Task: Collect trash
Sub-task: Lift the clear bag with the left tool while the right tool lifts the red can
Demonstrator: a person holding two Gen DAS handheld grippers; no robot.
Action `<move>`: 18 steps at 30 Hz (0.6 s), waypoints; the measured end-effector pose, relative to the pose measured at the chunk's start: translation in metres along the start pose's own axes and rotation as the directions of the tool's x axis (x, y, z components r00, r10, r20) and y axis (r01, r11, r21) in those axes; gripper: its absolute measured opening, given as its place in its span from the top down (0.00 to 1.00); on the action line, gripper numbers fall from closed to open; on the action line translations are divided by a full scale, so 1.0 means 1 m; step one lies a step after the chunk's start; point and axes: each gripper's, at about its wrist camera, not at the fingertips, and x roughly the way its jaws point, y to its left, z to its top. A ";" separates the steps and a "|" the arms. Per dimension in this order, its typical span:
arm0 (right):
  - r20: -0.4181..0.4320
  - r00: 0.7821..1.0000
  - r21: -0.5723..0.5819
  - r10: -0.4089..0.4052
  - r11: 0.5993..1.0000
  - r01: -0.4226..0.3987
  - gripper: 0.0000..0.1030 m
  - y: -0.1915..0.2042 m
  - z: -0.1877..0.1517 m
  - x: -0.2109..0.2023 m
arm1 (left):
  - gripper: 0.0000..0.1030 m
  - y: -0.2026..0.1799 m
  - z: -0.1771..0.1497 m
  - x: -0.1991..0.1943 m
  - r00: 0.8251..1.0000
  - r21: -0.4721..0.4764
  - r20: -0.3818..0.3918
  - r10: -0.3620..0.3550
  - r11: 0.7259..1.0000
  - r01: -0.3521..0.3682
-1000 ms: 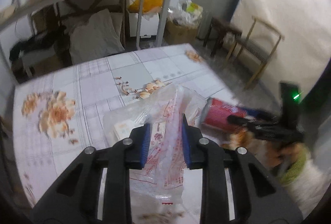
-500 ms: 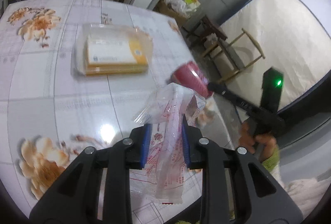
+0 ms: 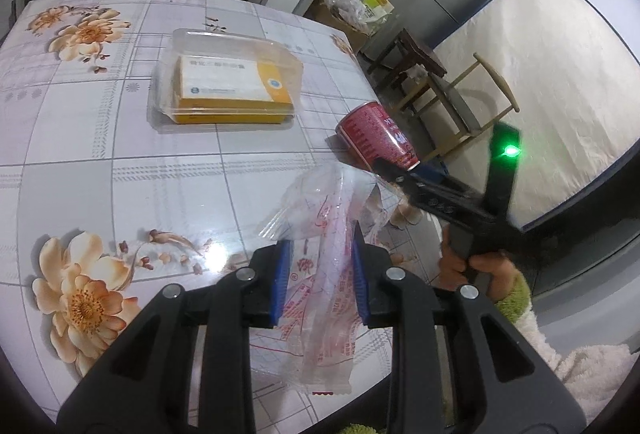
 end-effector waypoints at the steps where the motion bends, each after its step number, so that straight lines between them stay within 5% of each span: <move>1: -0.002 1.000 0.001 0.001 1.000 -0.001 0.37 0.001 -0.001 0.001 | 0.75 0.001 0.000 -0.001 1.000 -0.003 0.001 0.000 1.000 0.000; 10: 0.087 0.993 -0.026 -0.080 0.996 0.083 0.38 0.016 -0.002 -0.048 | 0.75 0.005 -0.002 -0.003 1.000 -0.015 0.005 0.013 1.000 -0.012; 18: 0.082 0.986 -0.067 -0.144 0.987 0.149 0.39 0.024 -0.010 -0.061 | 0.75 0.004 -0.004 0.008 1.000 -0.010 -0.008 0.028 1.000 -0.028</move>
